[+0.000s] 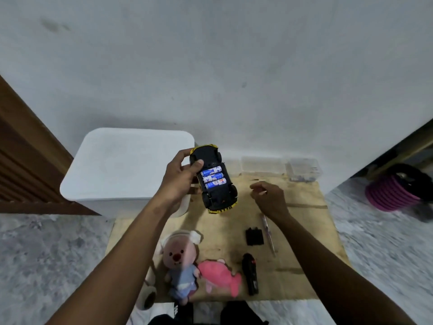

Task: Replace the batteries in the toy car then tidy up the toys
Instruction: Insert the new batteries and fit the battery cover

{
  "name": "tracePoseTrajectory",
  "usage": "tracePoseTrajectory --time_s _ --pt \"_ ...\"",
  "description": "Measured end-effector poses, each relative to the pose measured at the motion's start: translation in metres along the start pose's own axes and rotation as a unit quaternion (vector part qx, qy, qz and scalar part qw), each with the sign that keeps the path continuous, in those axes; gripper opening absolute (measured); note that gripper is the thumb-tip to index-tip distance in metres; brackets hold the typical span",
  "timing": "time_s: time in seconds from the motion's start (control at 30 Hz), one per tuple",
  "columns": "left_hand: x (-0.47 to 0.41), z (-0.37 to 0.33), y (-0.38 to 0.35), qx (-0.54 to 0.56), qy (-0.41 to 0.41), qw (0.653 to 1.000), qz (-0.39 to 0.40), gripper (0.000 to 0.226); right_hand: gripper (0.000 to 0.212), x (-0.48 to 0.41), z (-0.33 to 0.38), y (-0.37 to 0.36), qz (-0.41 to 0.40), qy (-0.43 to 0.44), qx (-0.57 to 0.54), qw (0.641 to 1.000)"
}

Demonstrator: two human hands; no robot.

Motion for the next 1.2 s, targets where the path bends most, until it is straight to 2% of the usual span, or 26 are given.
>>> tracePoseTrajectory --time_s 0.07,0.13,0.23,0.3,0.47,0.6,0.7,0.83,1.07,1.2 --pt "0.001 0.002 0.002 -0.001 0.002 1.0 -0.005 0.028 0.028 -0.005 -0.036 -0.01 0.079 -0.039 0.135 0.987" --pt "0.001 0.003 0.004 -0.002 0.003 1.0 -0.007 0.027 0.046 -0.002 -0.06 -0.019 0.142 -0.073 0.215 0.963" --pt "0.002 0.002 0.006 -0.008 0.004 1.0 -0.008 0.026 0.066 0.004 -0.075 -0.029 0.196 -0.078 0.307 0.928" --pt "0.003 0.002 0.007 -0.013 0.004 1.0 -0.005 0.026 0.075 0.007 -0.08 -0.033 0.204 -0.056 0.36 0.909" --pt "0.004 0.003 0.009 -0.02 0.005 1.0 -0.005 0.026 0.071 0.006 -0.081 -0.038 0.188 -0.049 0.392 0.899" --pt "0.005 0.005 0.009 -0.019 0.006 1.0 -0.007 0.026 0.055 0.002 -0.079 -0.036 0.183 -0.031 0.389 0.902" --pt "0.006 0.006 0.01 -0.018 0.005 1.0 -0.007 0.026 0.039 0.0 -0.08 -0.035 0.184 -0.034 0.354 0.917" --pt "0.008 0.006 0.011 -0.02 0.004 1.0 -0.006 0.025 0.02 -0.005 -0.075 -0.026 0.222 -0.031 0.278 0.934" --pt "0.012 0.004 0.009 -0.013 0.004 1.0 -0.006 0.025 0.012 -0.003 -0.022 0.019 0.263 -0.031 0.092 0.96" --pt "0.014 0.001 0.011 -0.003 0.003 1.0 -0.006 0.025 0.018 0.008 0.023 0.05 0.26 -0.019 -0.085 0.962"
Point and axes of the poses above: each hand's wrist, its own x-axis away from the middle knuckle, its own y-axis out of the back of the hand, z = x × y, the point moved 1 cm from there along -x, towards the middle knuckle, and after that the axes turned 14 degrees about -y, right-handed, at the moved point
